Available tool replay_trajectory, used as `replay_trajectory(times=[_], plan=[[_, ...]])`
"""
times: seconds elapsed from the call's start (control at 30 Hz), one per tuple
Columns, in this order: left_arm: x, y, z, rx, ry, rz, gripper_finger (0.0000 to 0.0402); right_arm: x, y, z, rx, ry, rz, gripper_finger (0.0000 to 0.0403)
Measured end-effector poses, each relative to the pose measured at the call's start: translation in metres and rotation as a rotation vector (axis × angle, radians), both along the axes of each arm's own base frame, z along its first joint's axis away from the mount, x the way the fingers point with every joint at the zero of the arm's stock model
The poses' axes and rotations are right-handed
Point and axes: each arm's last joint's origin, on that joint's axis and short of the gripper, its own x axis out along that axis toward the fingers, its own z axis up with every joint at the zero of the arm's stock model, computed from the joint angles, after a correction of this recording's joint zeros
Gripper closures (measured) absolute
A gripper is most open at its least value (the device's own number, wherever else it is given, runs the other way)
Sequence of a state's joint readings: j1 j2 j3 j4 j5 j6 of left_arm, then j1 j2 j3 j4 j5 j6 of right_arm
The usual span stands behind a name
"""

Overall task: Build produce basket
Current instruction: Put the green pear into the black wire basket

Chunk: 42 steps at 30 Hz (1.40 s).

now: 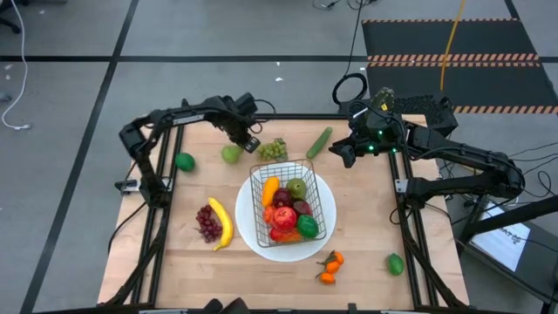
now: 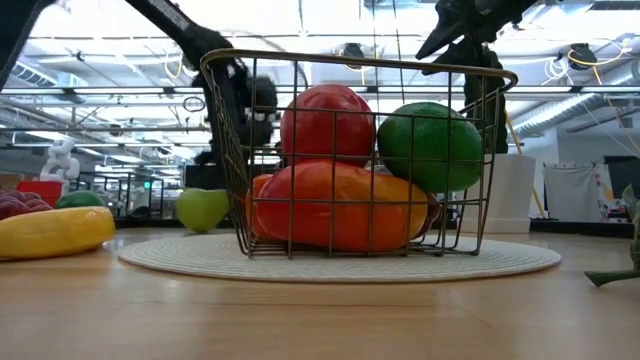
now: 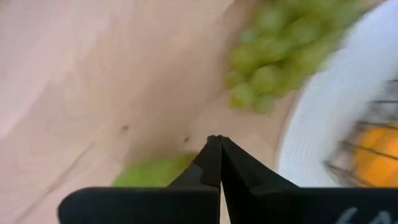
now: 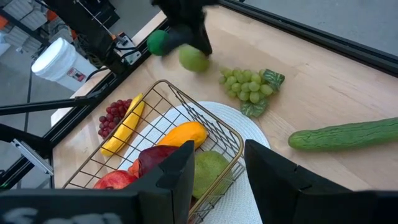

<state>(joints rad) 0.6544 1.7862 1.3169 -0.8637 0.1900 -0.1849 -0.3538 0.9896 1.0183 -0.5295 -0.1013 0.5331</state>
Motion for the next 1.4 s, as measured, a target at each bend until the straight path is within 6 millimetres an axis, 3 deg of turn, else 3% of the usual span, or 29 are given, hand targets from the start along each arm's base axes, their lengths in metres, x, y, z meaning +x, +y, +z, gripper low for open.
replay_trajectory(times=[0.33,0.57,0.8,1.17,1.4], plan=[[-0.020,-0.015,0.059,0.115,-0.153,-0.002,0.0402,0.000,0.000,-0.001,-0.015,0.013,0.010,0.0267],[-0.023,-0.015,0.063,0.118,-0.159,0.037,0.0391,-0.001,0.001,-0.002,-0.029,0.031,0.031,0.0267],[-0.023,-0.013,0.064,0.167,-0.144,0.063,0.0333,-0.002,0.004,-0.003,0.066,0.021,0.070,0.0267],[-0.006,0.021,0.014,0.119,-0.096,0.126,0.0190,-0.004,0.005,-0.005,0.148,0.042,0.022,0.0267],[0.000,0.038,-0.021,0.133,-0.022,0.100,0.0150,-0.004,0.004,-0.006,0.134,0.046,0.024,0.0267]])
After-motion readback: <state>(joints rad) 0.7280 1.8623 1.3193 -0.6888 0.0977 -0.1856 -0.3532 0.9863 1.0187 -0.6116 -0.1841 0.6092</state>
